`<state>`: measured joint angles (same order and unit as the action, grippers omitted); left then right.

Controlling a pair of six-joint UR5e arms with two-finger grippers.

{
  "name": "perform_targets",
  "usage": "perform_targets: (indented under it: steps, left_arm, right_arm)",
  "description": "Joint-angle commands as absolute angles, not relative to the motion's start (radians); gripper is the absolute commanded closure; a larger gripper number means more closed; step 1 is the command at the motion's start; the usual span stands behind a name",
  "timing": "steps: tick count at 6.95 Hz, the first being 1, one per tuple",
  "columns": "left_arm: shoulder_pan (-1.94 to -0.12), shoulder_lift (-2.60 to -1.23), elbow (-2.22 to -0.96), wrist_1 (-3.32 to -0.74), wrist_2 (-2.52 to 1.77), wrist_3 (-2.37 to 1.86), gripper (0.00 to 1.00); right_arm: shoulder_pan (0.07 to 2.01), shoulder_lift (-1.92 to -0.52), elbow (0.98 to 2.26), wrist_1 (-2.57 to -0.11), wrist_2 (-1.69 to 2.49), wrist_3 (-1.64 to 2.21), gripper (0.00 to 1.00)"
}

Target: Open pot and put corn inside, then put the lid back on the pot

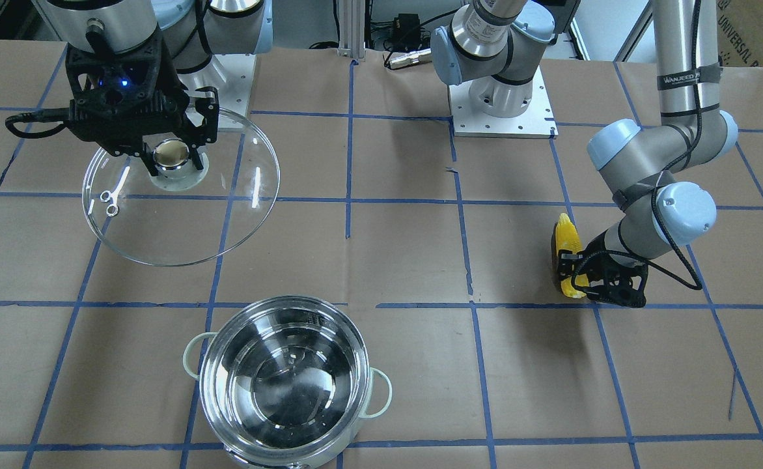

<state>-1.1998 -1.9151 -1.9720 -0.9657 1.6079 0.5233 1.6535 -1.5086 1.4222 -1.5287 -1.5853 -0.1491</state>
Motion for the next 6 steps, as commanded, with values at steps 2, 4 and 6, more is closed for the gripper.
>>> perform_targets:
  steps: [2, 4, 6]
  left_arm:
    - [-1.331, -1.853, -1.866, -1.107, 1.6, 0.275, 0.75]
    - [-1.46, -1.859, -1.69, -1.252, 1.563, 0.128, 0.75]
    - [-1.514, -1.905, -1.548, -1.289, 1.432, 0.126, 0.75]
  right_arm:
    - [1.652, -1.441, 1.365, -1.526, -1.598, -0.159, 0.91]
    - [1.655, -1.402, 1.323, -1.523, -1.618, -0.16, 0.91]
    - [1.657, -1.378, 1.31, -1.522, -1.618, -0.16, 0.91]
